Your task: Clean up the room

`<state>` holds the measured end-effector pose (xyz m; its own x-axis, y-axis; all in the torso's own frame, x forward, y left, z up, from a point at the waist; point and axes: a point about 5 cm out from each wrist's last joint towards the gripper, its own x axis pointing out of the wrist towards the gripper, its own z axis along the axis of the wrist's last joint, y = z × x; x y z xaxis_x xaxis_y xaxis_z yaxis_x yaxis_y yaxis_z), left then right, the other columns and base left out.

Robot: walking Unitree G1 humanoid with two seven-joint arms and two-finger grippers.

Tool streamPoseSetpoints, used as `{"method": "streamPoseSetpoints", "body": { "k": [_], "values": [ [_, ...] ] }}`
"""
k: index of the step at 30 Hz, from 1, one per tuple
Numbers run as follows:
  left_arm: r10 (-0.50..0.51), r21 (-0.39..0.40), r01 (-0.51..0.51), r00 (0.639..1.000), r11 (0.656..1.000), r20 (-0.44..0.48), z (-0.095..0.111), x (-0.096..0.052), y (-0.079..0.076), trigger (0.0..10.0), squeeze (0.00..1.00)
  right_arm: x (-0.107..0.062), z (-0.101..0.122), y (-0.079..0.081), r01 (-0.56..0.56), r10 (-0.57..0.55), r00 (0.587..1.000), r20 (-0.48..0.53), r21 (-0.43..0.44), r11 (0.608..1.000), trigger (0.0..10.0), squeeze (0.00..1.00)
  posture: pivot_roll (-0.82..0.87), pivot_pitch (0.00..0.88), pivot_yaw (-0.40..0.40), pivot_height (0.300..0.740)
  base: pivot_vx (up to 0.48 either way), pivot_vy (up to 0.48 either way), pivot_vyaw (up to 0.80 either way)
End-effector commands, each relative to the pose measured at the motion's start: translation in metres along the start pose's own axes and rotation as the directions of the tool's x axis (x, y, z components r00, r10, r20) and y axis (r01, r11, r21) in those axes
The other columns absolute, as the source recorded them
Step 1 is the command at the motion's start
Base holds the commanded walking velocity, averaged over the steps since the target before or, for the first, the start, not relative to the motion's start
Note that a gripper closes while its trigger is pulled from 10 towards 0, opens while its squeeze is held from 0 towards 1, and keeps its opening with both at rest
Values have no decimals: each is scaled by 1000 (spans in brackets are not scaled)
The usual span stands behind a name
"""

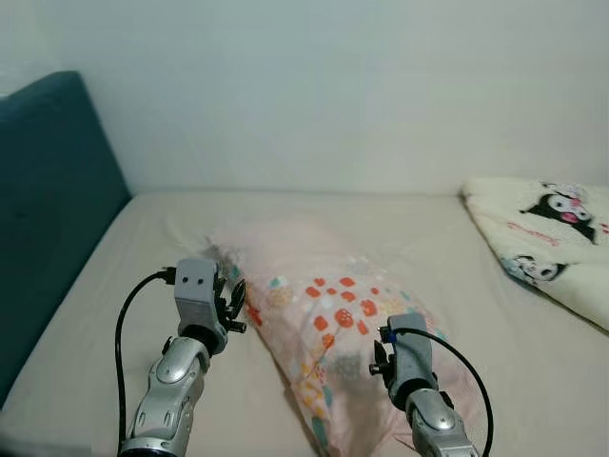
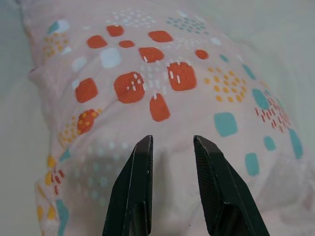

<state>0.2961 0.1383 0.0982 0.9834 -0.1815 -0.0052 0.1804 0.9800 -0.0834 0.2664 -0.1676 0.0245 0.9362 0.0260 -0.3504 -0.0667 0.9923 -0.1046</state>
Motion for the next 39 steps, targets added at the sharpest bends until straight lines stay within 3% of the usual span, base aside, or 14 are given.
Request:
{"method": "streamPoseSetpoints", "body": {
  "k": [1, 20, 39],
  "values": [
    [-21, -2, 21, 1000, 1000, -19, -3, -1, -5, 10000, 0, -1, -4, -5, 15, -15, 1000, -13, 4, 1000, 10000, 0, 28, 0, 40, 740, 0, 0, 0],
    [5, 53, -2, 998, 999, -64, -8, 0, 0, 10000, 0, 0, -2, -5, 29, -29, 1000, -7, 29, 999, 10000, 0, 30, 0, 50, 740, 0, 0, 0],
    [29, 59, -24, 997, 998, -73, -9, -3, 4, 10000, 0, 2, 0, -6, 25, -24, 1000, -5, 51, 998, 10000, 0, 38, 6, 39, 665, 0, 0, 0]
  ]
}}
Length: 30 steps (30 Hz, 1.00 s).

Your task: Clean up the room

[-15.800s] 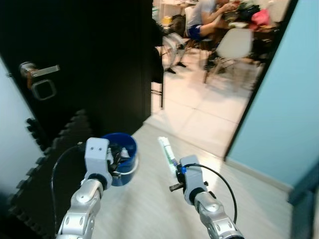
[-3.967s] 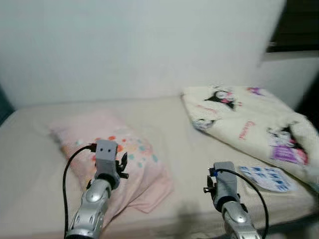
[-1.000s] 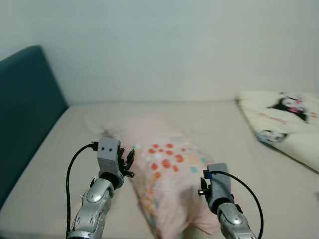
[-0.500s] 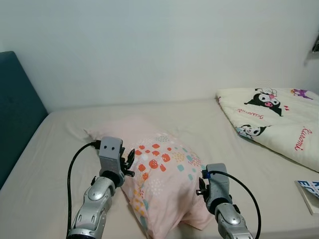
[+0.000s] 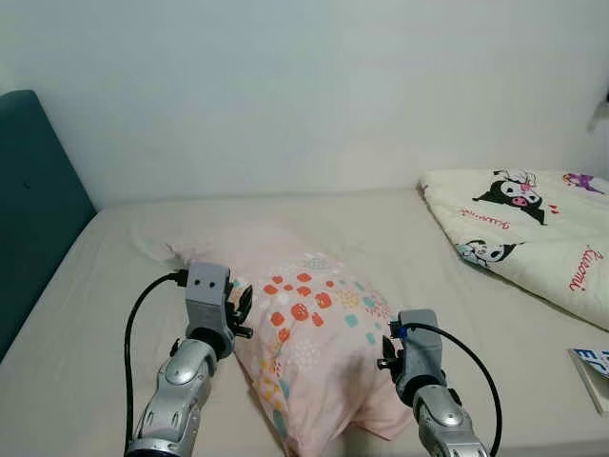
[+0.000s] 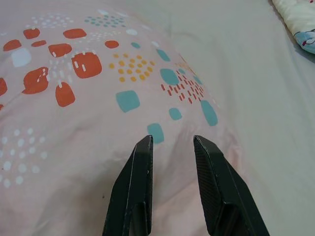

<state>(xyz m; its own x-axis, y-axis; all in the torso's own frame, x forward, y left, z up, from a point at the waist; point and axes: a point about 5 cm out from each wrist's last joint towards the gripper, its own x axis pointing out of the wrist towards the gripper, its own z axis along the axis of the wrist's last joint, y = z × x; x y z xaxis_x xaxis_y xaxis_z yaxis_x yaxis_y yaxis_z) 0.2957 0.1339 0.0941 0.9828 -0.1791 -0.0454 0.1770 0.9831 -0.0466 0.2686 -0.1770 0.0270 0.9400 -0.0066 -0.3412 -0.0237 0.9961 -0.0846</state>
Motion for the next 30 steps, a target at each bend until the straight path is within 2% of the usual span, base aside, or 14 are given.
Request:
{"method": "streamPoseSetpoints", "body": {
  "k": [1, 9, 30],
  "values": [
    [21, 21, -20, 999, 1000, -34, -5, -3, 8, 10000, 0, 0, -2, 3, -8, 8, 1000, -12, 17, 1000, 10000, 0, 38, 6, 39, 660, 0, 0, 0],
    [17, 26, -16, 999, 1000, -37, -5, -3, 8, 10000, 0, -1, -5, 4, -8, 8, 1000, -18, 21, 1000, 10000, 0, 41, 7, 44, 626, 0, 0, 0],
    [-8, 39, 10, 999, 999, -42, -4, -6, 8, 10000, 0, -3, -9, 7, -4, 5, 1000, -26, 33, 999, 10000, 0, 54, 18, 52, 626, 0, 0, 0]
  ]
}}
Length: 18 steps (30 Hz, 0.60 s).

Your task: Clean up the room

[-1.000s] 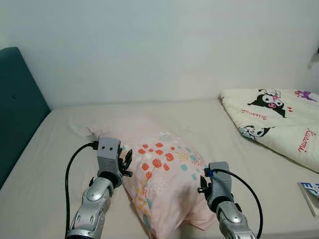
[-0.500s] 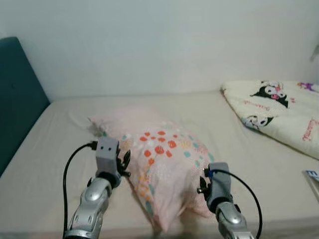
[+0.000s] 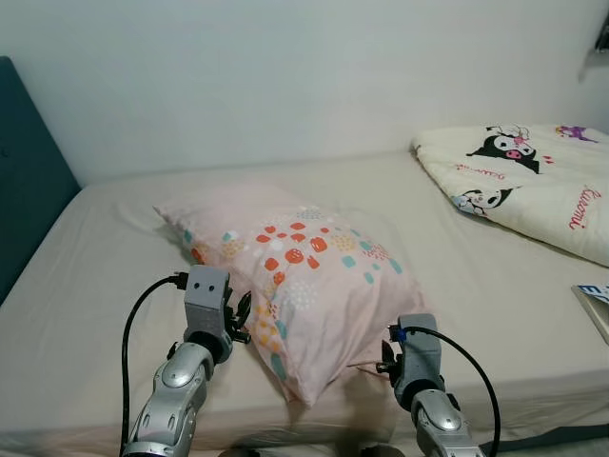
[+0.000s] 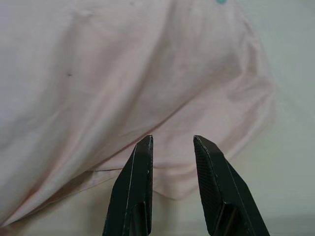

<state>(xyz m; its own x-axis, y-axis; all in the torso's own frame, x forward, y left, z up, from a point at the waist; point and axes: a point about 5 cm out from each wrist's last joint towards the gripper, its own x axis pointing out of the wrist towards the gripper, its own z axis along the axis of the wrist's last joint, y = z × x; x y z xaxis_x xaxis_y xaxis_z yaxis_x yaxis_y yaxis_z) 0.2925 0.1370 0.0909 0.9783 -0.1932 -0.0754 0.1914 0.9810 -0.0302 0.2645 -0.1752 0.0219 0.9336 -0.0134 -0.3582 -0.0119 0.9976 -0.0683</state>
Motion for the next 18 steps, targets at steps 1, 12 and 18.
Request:
{"method": "streamPoseSetpoints", "body": {
  "k": [1, 12, 18],
  "values": [
    [4, 21, -4, 1000, 1000, -13, -1, -3, 5, 10000, 0, -1, -4, 4, -10, 11, 1000, -10, 16, 1000, 10000, 0, 55, 19, 51, 622, 0, 0, 0],
    [-42, -380, -1, 994, 925, -103, -15, -6, 13, 10000, 0, 3, 17, 4, 0, -2, 997, 83, 30, 1000, 10000, 0, 53, 32, 45, 617, 0, 0, 0],
    [-53, -526, -53, 981, 849, -185, -35, -3, 21, 10000, 1000, 1, 31, 0, 16, -25, 985, 172, 57, 998, 10000, 0, 47, 55, 38, 617, 0, 0, 0]
  ]
}}
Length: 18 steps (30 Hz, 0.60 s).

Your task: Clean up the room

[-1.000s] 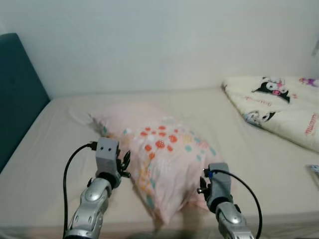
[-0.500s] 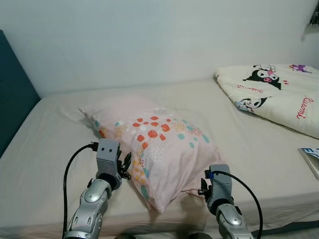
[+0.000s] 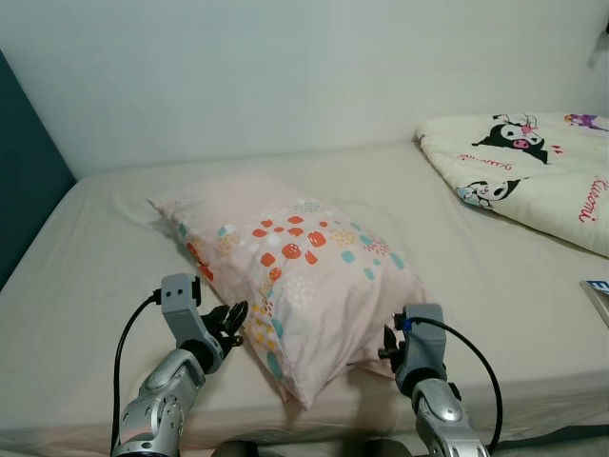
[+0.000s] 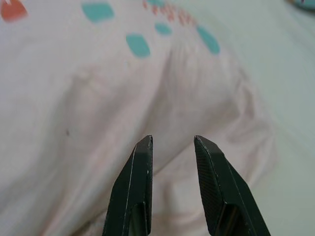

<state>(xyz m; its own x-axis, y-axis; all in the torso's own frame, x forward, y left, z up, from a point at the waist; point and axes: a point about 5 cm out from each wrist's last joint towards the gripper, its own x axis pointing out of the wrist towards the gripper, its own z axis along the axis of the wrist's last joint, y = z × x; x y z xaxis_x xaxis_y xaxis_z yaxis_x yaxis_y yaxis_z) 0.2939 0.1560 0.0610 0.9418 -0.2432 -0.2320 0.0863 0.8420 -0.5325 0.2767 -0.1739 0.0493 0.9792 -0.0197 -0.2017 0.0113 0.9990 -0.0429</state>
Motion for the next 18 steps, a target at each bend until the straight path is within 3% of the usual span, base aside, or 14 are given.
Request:
{"method": "streamPoseSetpoints", "body": {
  "k": [1, 2, 3, 4, 5, 13, 15, 17, 18],
  "values": [
    [27, -99, -31, 999, 995, -47, -10, 1, 12, 10000, 1000, -1, 7, -1, 15, -17, 999, 48, 27, 1000, 10000, 0, 44, 65, 37, 617, 0, 0, 0],
    [27, -99, -31, 999, 995, -47, -10, 1, 12, 10000, 1000, -1, 7, -1, 15, -17, 999, 48, 27, 1000, 10000, 0, 44, 65, 37, 617, 0, 0, 0],
    [11, -217, -21, 999, 976, -49, -13, 6, 13, 10000, 1000, -5, 7, -4, 26, -28, 998, 64, 31, 999, 10000, 0, 29, 95, 44, 617, 0, 0, 0],
    [11, -217, -21, 999, 976, -49, -13, 6, 13, 10000, 1000, -5, 7, -4, 26, -28, 998, 64, 31, 999, 10000, 0, 29, 95, 44, 617, 0, 0, 0],
    [-21, -289, 6, 999, 957, -49, -15, 9, 10, 10000, 1000, -9, 6, -6, 37, -39, 997, 68, 32, 999, 10000, 0, 26, 112, 50, 617, 0, 0, 0],
    [-119, -299, 94, 990, 950, -69, -24, 19, -8, 10000, 1000, -19, 9, -8, 55, -57, 993, 102, 28, 998, 10000, 0, 3, 158, 69, 617, 0, 0, 0],
    [-165, -323, 137, 984, 936, -62, -24, 22, -17, 10000, 1000, -22, 13, -8, 60, -64, 990, 129, 32, 998, 10000, 0, -9, 176, 77, 617, 0, 0, 0],
    [-274, -382, 239, 961, 893, -40, -23, 30, -39, 10000, 1000, -30, 20, -10, 72, -78, 982, 174, 40, 997, 10000, 0, -19, 201, 92, 617, 0, 0, 0],
    [-274, -382, 239, 961, 893, -40, -23, 30, -39, 10000, 1000, -30, 20, -10, 72, -78, 982, 174, 40, 997, 10000, 0, -19, 201, 92, 617, 0, 0, 0]
  ]
}}
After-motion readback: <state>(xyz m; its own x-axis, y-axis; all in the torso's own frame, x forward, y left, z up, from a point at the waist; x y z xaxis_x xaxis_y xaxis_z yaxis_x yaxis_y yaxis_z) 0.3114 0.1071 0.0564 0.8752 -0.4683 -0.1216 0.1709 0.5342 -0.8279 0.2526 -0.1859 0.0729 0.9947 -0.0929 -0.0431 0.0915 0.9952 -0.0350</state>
